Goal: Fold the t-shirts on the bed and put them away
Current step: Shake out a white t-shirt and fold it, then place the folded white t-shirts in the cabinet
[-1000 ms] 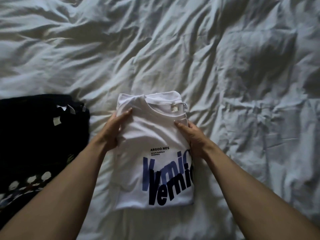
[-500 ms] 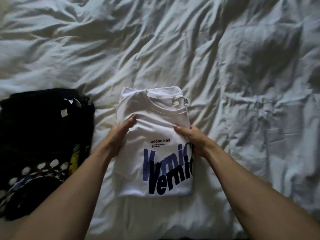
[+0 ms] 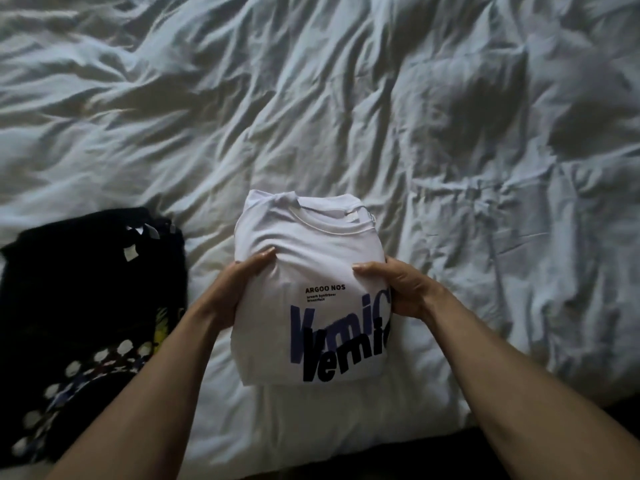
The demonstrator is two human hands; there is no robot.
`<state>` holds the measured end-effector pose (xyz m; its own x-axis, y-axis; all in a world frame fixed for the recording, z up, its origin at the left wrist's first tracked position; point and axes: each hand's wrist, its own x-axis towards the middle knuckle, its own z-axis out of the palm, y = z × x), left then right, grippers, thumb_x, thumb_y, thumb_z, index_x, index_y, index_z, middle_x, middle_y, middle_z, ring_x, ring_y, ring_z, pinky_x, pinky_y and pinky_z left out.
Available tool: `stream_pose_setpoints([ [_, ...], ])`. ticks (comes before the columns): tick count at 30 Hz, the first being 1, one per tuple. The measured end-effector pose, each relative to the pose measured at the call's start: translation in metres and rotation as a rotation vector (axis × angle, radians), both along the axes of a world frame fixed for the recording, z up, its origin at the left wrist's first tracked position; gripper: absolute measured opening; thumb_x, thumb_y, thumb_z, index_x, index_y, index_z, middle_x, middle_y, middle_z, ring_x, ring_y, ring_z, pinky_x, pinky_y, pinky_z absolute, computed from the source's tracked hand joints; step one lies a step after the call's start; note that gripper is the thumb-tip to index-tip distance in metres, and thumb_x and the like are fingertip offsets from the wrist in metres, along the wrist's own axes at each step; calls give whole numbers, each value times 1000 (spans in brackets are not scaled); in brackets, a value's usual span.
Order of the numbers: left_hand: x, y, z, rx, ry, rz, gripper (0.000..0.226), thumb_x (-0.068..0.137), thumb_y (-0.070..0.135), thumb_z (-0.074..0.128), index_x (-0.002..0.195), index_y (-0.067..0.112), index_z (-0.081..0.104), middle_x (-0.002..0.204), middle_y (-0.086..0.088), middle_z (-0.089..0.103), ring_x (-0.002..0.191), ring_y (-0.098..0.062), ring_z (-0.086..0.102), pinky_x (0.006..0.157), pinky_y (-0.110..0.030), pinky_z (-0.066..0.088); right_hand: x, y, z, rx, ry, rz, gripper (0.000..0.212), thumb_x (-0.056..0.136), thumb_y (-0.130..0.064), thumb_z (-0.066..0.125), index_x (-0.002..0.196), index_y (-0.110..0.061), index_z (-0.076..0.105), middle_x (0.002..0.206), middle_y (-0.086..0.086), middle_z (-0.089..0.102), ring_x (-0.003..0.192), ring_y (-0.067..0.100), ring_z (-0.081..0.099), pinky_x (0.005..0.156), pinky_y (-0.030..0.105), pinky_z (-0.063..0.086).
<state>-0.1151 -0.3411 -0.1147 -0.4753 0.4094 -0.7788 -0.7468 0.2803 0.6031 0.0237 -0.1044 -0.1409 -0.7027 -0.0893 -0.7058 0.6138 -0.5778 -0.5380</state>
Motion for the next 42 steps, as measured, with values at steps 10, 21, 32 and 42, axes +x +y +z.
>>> stream_pose_setpoints([
  [10, 19, 24, 57, 41, -140, -172, 42, 78, 37, 68, 110, 10, 69, 101, -17, 74, 80, -25, 73, 73, -36, 61, 64, 2, 67, -57, 32, -85, 42, 80, -18, 69, 121, -6, 69, 123, 22, 65, 104, 34, 67, 90, 45, 57],
  [21, 94, 146, 123, 90, 31, -511, 52, 79, 40, 73, 122, 12, 65, 110, -17, 72, 99, -30, 70, 83, -40, 58, 198, 40, 137, 106, 61, -505, 36, 69, -20, 80, 102, -5, 77, 108, 20, 71, 93, 33, 69, 94, 49, 53],
  [32, 260, 302, 148, 182, 46, -972, 55, 78, 41, 76, 123, 10, 65, 99, -15, 74, 82, -26, 73, 69, -37, 58, 394, 73, 171, 151, 63, -1048, 21, 78, -10, 64, 92, -8, 80, 97, 17, 74, 84, 29, 72, 80, 41, 60],
  [42, 479, 426, 168, 217, 27, -1425, 49, 83, 41, 73, 121, 11, 65, 112, -19, 72, 98, -34, 71, 82, -42, 56, 586, 77, 198, 233, -106, -1468, 19, 91, -10, 57, 107, -10, 69, 92, 12, 75, 79, 25, 73, 71, 35, 59],
])
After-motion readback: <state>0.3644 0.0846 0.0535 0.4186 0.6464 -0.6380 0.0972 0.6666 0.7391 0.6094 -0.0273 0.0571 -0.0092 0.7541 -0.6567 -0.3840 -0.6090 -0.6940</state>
